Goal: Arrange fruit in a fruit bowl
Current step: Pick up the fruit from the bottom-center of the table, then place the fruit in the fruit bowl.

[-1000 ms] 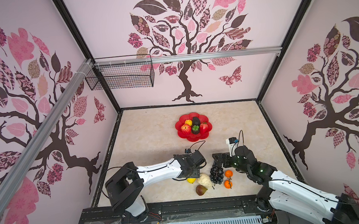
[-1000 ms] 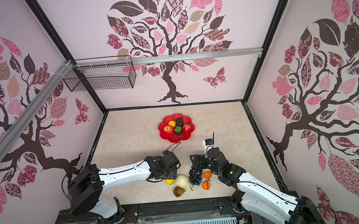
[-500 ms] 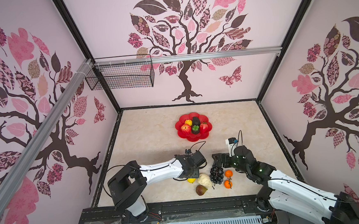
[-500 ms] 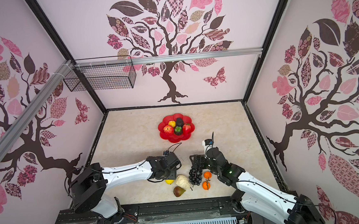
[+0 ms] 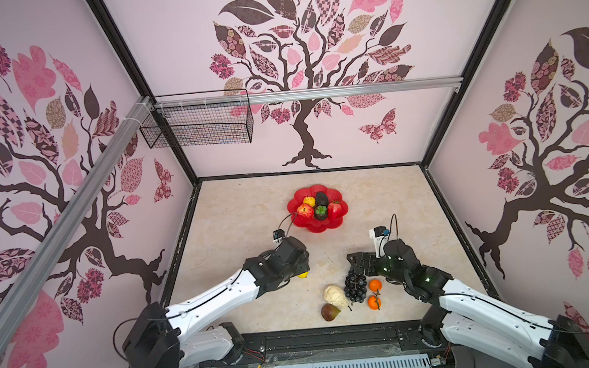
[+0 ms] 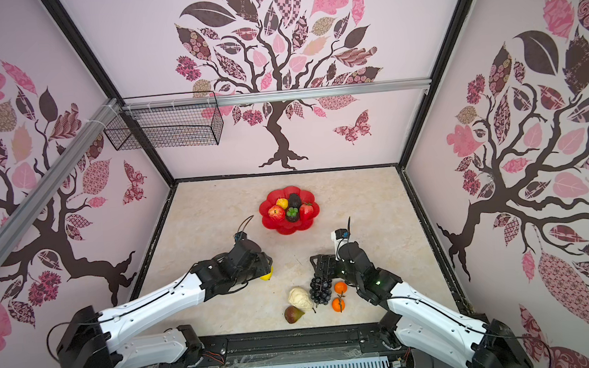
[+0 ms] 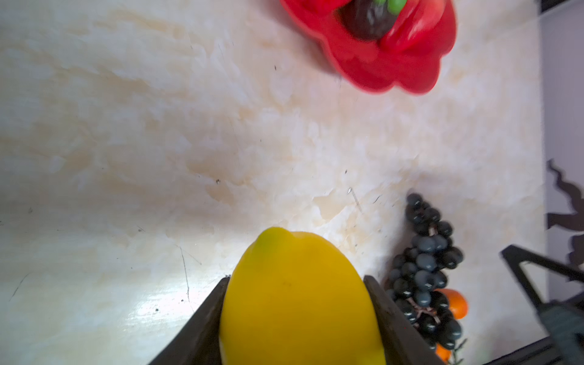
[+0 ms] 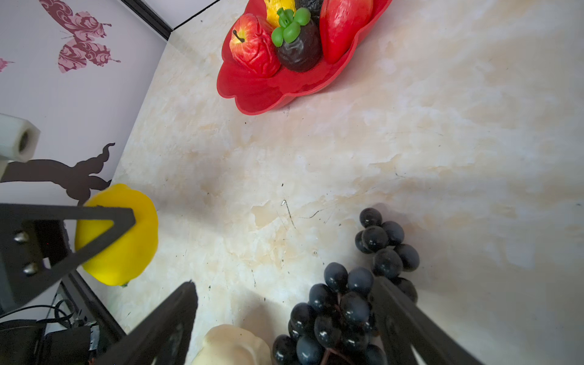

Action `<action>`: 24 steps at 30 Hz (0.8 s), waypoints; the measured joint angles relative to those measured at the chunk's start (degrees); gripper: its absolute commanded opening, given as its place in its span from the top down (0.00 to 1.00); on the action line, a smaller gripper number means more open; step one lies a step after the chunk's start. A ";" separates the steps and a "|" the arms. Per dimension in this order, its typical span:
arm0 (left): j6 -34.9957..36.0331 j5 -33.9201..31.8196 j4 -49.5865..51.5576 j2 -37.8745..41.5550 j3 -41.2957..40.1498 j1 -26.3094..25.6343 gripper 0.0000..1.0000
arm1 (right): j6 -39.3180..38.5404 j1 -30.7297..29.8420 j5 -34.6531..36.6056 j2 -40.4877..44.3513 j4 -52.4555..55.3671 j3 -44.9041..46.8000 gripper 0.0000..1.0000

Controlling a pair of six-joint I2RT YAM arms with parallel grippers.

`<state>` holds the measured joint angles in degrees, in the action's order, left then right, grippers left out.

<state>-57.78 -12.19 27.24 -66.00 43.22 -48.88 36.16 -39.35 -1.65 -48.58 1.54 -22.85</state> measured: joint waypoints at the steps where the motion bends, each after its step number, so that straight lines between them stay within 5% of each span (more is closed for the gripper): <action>1: -0.87 -0.02 -1.22 1.97 -0.94 0.90 0.43 | 0.31 0.00 -0.61 -0.28 -0.33 -0.02 0.11; 8: -10.54 3.41 -12.09 9.66 -9.31 6.27 0.44 | 3.85 -1.90 -4.42 -3.02 -4.85 -0.11 0.11; 24: -30.49 12.55 -30.42 6.21 -17.53 8.35 0.44 | 6.82 -9.77 -5.64 -10.23 -14.14 -1.68 0.11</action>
<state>-88.27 0.36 -3.18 -59.79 25.69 -40.53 42.98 -49.12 -7.29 -58.81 -12.60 -24.53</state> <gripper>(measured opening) 0.592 0.889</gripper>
